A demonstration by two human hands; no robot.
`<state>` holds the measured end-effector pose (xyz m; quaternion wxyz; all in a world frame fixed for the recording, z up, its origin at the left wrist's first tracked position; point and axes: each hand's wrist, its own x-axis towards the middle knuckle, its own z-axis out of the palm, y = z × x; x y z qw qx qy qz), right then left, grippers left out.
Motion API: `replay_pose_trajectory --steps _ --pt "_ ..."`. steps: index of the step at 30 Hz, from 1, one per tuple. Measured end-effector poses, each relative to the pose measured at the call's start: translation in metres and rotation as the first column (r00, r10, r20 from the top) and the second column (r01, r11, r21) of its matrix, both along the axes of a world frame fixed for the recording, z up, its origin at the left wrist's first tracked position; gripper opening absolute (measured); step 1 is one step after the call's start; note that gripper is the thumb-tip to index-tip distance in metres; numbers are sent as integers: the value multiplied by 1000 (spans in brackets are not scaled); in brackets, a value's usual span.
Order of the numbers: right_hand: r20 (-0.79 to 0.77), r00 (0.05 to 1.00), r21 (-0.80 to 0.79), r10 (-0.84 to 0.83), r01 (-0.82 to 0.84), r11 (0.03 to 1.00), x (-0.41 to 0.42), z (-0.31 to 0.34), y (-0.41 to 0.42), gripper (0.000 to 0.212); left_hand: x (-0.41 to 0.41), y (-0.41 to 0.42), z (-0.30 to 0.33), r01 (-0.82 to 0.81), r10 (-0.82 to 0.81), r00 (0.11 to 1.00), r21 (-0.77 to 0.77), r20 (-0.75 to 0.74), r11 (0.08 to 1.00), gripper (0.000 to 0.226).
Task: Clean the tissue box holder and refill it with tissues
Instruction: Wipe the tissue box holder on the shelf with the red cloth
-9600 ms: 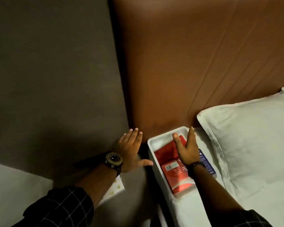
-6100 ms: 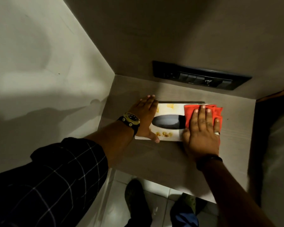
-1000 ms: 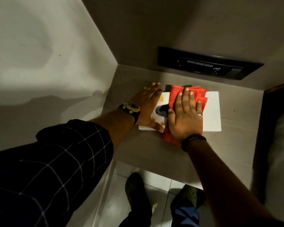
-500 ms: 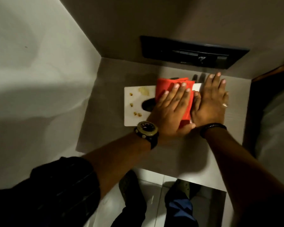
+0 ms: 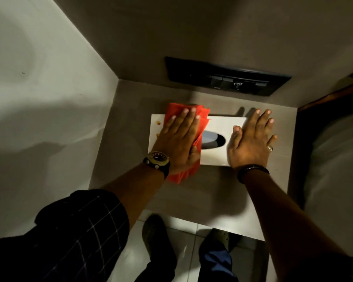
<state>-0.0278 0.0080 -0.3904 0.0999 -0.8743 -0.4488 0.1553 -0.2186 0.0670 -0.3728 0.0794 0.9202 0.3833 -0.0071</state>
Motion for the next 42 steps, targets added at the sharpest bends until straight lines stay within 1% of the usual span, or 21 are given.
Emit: replay_pose_trajectory --steps 3,9,11,14,15,19,21,25,28,32,33,34,36,37,38,39,42 --pt "-4 1000 -4 1 -1 1000 0 -1 0 65 -4 1 -2 -83 83 996 -10 -23 997 75" --pt "-18 1000 -16 -9 9 1000 0 0 0 67 -33 15 -2 -177 173 982 -59 -80 982 84" --pt "-15 1000 -11 -7 7 1000 -2 0 0 66 -47 27 -1 -149 139 983 -81 -122 985 85" --pt "-1 1000 5 -9 9 1000 -2 -2 -1 66 -57 46 0 -34 13 982 -111 -188 993 84" --pt "0 1000 3 -11 11 1000 -2 -2 -2 66 -58 52 0 -33 11 982 -117 -190 993 84" --pt "13 1000 -2 -3 3 1000 -3 -2 -2 66 -45 58 -5 -210 192 973 -156 -124 965 81" --pt "10 1000 -2 5 -5 1000 -3 -3 -1 66 -40 52 -6 -244 232 967 -121 -102 962 80" --pt "-1 1000 -7 11 -11 1000 -2 -2 -2 66 -43 14 -5 -205 201 978 -96 -51 974 80" --pt "-4 1000 -21 30 -30 999 -1 0 -2 67 -54 -14 -5 -173 172 985 -96 -21 980 76" --pt "-11 999 -23 41 -41 999 -2 -1 0 67 -62 -4 -11 -147 147 989 -96 -11 984 78" --pt "-13 999 -24 40 -40 999 -2 -1 0 66 -60 6 -13 -177 177 984 -119 -9 977 78" --pt "-14 999 -26 38 -38 999 -1 -1 -1 66 -54 17 -14 -249 252 968 -170 -7 954 78" --pt "-15 999 -33 38 -38 999 -1 -1 -1 66 -41 49 -15 -420 428 903 -285 -37 861 77" --pt "-15 999 -34 39 -40 999 -1 -1 -1 66 -35 62 -14 -458 458 886 -307 -79 834 76" --pt "-15 999 -34 40 -41 999 -1 -1 -1 66 -30 69 -13 -465 451 885 -279 -116 840 75" --pt "-18 999 -35 42 -43 998 -1 -1 0 66 -27 70 -12 -436 416 900 -228 -132 871 75" --pt "-27 999 -50 36 -38 998 0 0 0 66 -23 38 -6 -371 363 928 -109 -86 922 76"
